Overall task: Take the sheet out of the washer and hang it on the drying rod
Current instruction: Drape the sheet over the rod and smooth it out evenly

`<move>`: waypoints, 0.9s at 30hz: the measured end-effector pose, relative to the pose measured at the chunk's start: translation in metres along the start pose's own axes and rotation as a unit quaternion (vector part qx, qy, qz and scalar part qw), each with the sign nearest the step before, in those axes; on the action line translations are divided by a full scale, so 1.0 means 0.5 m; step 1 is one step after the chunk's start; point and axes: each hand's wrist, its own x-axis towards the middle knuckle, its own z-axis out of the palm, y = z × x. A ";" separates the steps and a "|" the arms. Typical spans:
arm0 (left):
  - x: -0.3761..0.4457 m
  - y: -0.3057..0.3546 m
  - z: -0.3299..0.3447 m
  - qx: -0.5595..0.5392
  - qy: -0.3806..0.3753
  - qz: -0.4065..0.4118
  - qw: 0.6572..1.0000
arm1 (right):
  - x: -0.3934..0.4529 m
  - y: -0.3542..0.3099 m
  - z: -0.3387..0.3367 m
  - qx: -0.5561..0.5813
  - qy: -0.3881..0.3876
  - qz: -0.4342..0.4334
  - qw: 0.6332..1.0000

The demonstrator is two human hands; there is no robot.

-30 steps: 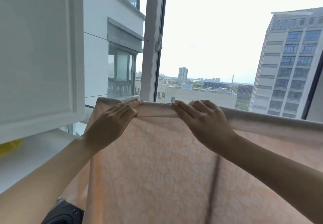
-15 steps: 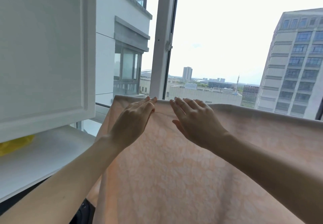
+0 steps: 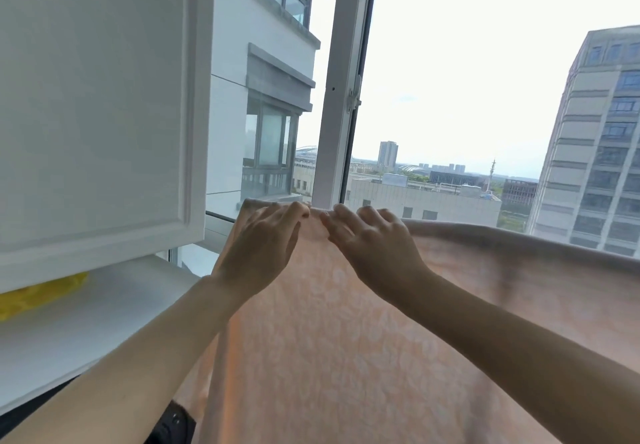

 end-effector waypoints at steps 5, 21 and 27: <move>0.019 -0.086 -0.009 0.006 -0.084 -0.009 0.996 | -0.010 0.009 0.019 -0.003 0.026 -0.001 1.000; -0.005 -0.202 0.009 0.078 -0.014 0.256 0.964 | 0.000 0.004 0.009 -0.018 0.028 0.021 0.999; 0.001 -0.263 0.009 0.067 -0.040 0.230 0.970 | 0.031 -0.025 0.002 -0.026 -0.010 0.054 0.998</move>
